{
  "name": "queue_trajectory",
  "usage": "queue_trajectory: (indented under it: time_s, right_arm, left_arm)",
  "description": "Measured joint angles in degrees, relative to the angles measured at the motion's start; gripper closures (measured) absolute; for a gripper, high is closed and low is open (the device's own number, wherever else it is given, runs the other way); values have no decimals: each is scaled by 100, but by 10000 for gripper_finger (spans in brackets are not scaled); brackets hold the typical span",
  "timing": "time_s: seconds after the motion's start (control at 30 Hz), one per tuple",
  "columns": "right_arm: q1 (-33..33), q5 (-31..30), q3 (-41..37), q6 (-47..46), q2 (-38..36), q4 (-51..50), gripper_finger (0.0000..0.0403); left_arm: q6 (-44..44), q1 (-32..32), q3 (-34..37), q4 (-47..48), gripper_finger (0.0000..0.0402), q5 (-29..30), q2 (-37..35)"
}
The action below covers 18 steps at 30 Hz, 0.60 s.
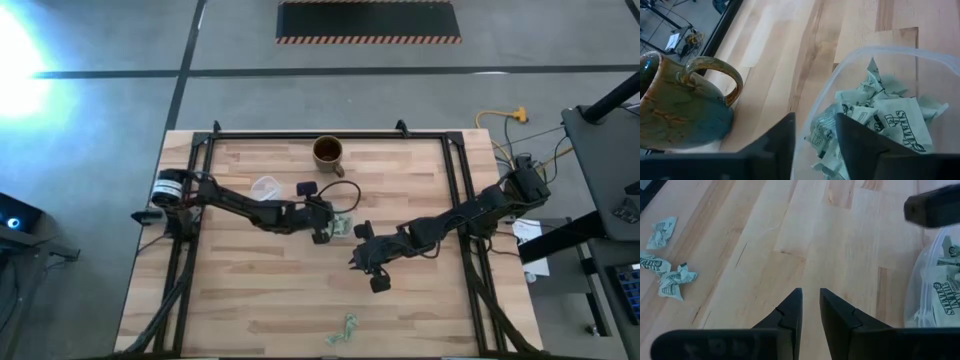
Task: Pick and place Stevia / Truvia into bins
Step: Put the green stevia packet into the transparent container
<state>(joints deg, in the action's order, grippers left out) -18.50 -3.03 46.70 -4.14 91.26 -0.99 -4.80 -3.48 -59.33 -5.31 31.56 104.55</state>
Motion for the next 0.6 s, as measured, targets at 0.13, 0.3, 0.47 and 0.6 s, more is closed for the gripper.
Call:
queue_trajectory:
  time_s: [0.13,0.3,0.47,0.6]
  right_arm:
    - [-2,2,0,-2,0,1,346]
    - [-36,123,0,-130,0,4,346]
    - [-225,356,-6,-175,0,177,346]
    - [-465,582,-15,-160,2,516,346]
  left_arm:
    - [-11,-128,-7,38,244,3,-285]
    - [-5,-489,13,797,236,3,-952]
    - [543,-1115,198,1790,236,8,-1574]
    - [1047,-1702,505,2004,236,17,-1923]
